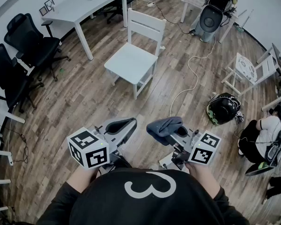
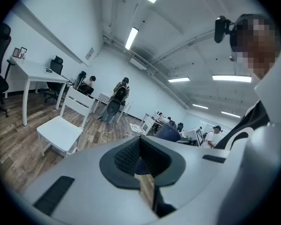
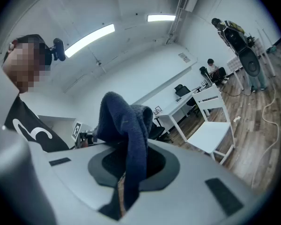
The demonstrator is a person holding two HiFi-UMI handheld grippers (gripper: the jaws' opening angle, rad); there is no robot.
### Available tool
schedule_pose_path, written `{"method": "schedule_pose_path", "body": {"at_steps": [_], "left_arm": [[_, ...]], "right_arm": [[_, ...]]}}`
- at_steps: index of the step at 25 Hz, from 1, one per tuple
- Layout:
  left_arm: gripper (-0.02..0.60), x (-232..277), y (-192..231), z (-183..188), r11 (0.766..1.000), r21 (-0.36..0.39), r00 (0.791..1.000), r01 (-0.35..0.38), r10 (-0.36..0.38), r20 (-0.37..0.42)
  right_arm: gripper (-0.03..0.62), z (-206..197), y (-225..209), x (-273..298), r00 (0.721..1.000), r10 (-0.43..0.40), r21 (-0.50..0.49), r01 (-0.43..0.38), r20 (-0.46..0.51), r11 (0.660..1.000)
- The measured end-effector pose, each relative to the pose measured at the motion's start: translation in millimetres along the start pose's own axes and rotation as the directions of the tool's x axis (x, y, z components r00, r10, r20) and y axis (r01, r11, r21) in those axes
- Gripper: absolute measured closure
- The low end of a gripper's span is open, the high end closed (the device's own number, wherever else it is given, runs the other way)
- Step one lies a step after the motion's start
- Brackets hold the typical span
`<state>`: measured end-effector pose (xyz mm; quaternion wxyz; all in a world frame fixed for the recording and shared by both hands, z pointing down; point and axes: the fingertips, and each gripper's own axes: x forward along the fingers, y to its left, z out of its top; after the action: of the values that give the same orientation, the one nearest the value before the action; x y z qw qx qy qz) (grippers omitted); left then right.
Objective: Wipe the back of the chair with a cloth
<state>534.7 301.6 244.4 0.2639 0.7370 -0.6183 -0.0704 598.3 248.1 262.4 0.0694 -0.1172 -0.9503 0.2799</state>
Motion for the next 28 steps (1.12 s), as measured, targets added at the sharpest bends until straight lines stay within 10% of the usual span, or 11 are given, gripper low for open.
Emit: {"method": "schedule_pose_path", "body": {"at_steps": [13,28], "left_arm": [[0.568,-15,55,18,0.998,-0.038,0.999,0.042,-0.043,-0.008],[0.568,-98,210,71,0.992,-0.124,0.996,0.029,-0.019,0.083]], "right_arm": [[0.545,-3,-14,63,1.000,-0.006,0.045,0.007,-0.022,0.999],[0.543,11,-16,234,0.995,0.101,0.118,-0.102,0.013,0.988]]}}
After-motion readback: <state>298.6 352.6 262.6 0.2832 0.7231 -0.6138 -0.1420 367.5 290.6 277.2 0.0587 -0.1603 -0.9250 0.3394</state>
